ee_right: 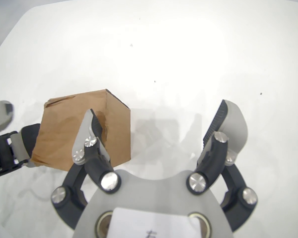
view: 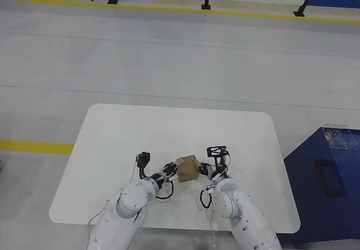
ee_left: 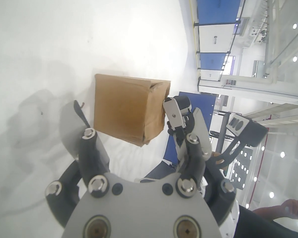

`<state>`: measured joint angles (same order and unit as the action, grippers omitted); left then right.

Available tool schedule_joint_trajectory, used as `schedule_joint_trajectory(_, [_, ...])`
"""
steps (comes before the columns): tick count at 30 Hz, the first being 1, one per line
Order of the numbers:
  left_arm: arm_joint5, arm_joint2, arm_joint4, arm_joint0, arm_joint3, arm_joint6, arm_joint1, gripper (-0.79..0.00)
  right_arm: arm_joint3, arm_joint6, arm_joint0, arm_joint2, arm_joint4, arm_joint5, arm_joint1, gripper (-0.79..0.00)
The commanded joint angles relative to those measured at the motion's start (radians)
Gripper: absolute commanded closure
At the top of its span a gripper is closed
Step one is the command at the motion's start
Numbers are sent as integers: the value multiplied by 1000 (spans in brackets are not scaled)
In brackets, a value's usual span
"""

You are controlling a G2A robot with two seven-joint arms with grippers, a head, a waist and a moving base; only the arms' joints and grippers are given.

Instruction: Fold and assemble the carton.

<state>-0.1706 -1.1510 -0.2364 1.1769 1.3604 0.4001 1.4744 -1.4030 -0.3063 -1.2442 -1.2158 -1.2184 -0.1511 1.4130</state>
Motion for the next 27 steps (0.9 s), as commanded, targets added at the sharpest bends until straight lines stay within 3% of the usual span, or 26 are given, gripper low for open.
schedule_joint_trajectory(1, [51,-11,-56,31,55,-2,-10,-785,-21,-11,-5,-26,9,11,-5,-785])
schedule_joint_trajectory(4, [153,-24,-168,77,125,-30,-26,-785,-17,-17,9,-55,1,-24,-7,-785])
schedule_joint_trajectory(9, [162,-25,-177,84,131,-38,-27,-785,99,-49,101,-19,-63,-84,2,-785])
schedule_joint_trajectory(17, [162,-25,-177,84,131,-38,-27,-785,265,-53,222,82,-95,4,25,-785])
schedule_joint_trajectory(19, [199,-16,-197,86,143,-14,-31,-785,289,-59,241,108,-98,22,32,-785])
schedule_joint_trajectory(27, [385,-2,-769,115,216,-91,-76,-785,324,-40,290,171,-78,88,54,-785])
